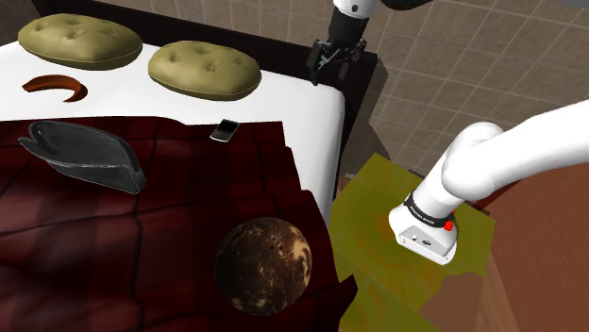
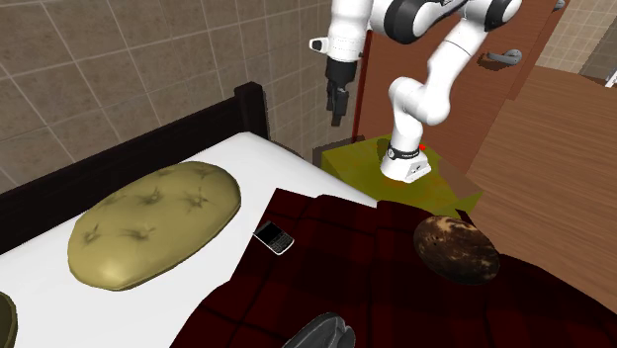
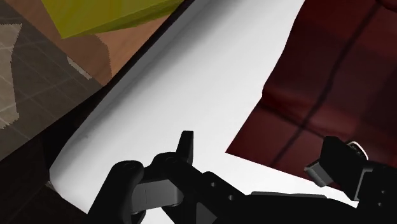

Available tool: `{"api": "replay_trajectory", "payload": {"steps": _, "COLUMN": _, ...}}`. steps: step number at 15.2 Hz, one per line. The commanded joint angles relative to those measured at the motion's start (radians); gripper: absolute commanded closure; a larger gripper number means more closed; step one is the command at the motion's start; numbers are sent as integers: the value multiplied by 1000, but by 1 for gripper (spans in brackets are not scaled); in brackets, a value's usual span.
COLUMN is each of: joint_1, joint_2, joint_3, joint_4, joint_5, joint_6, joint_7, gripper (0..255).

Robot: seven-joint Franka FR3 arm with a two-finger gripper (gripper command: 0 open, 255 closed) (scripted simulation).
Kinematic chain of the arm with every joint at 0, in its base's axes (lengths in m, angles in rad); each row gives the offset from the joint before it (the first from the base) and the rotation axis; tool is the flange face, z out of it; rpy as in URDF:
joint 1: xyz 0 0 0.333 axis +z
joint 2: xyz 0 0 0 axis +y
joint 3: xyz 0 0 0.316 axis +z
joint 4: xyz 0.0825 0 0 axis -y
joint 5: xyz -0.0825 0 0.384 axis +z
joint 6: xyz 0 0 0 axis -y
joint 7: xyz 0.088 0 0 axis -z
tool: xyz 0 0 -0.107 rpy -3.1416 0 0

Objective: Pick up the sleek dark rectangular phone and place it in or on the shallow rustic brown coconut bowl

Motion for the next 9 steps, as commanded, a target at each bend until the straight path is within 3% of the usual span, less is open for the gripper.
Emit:
{"api": "replay_trajectory", "payload": {"steps": 1, "joint_1": -7, "joint_2": 58, "joint_3": 37, "joint_4": 12, "joint_5": 13, "joint_6": 41, "joint_7": 76, "gripper": 0}}
{"api": "replay_trajectory", "payload": {"steps": 9, "joint_1": -46, "joint_2": 353, "joint_3": 168, "joint_4": 141, "joint_5": -3, "joint_6": 187, "joint_7": 376, "gripper": 0}}
